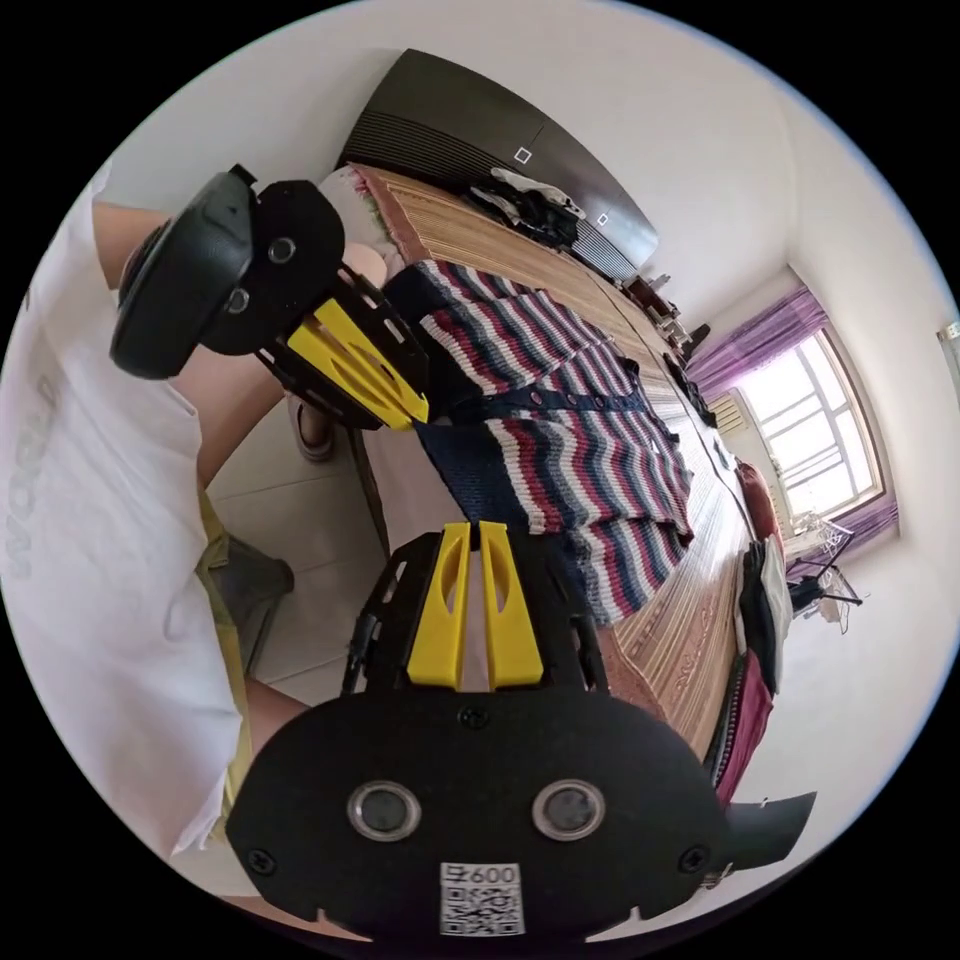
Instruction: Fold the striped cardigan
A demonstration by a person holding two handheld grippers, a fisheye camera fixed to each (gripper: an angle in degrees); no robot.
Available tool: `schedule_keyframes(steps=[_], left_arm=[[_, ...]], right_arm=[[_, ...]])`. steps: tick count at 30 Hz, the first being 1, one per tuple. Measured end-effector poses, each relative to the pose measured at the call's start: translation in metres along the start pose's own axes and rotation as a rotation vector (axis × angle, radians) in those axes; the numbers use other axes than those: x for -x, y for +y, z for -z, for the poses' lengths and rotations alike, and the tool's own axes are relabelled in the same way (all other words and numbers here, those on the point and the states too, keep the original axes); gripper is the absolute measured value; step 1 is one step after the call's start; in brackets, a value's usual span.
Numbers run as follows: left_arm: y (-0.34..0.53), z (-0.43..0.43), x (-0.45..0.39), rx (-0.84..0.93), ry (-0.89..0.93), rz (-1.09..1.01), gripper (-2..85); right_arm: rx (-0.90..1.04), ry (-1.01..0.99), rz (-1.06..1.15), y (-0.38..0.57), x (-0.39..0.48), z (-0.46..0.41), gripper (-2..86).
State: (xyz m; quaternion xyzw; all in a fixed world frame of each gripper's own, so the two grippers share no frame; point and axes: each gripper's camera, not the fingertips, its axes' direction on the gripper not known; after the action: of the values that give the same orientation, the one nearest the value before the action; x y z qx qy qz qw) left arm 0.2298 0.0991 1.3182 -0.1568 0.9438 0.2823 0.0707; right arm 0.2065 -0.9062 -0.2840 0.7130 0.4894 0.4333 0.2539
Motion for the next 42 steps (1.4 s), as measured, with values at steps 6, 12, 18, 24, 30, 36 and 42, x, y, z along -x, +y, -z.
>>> schedule_keyframes(steps=[6, 12, 18, 24, 30, 36, 42], left_arm=[[-0.018, 0.015, 0.028, -0.027, -0.073, 0.028, 1.3], [-0.042, 0.074, 0.067, -0.174, -0.476, 0.029, 1.2], [-0.047, 0.017, 0.011, 0.072, -0.155, -0.241, 1.1], [-0.040, 0.002, 0.019, 0.121, -0.144, -0.168, 1.2], [-0.027, -0.003, 0.045, 0.094, -0.287, -0.101, 1.6], [-0.007, -0.035, 0.053, 0.111, -0.064, -0.091, 2.3], [0.030, -0.083, 0.052, 0.086, -0.027, -0.005, 7.8]], right_arm=[[-0.013, 0.014, -0.037, 0.000, -0.010, 0.008, -0.9], [-0.203, 0.246, -0.099, 0.004, -0.019, 0.055, -0.9], [-0.071, 0.011, -0.070, 0.015, -0.022, 0.023, -0.9], [-0.078, 0.036, -0.059, 0.009, -0.031, 0.024, -0.9], [-0.097, 0.115, -0.039, 0.011, -0.042, 0.040, -0.9], [-0.065, 0.061, -0.046, 0.021, -0.062, 0.039, -0.8], [-0.026, -0.022, -0.167, 0.039, -0.100, 0.018, 0.5]])
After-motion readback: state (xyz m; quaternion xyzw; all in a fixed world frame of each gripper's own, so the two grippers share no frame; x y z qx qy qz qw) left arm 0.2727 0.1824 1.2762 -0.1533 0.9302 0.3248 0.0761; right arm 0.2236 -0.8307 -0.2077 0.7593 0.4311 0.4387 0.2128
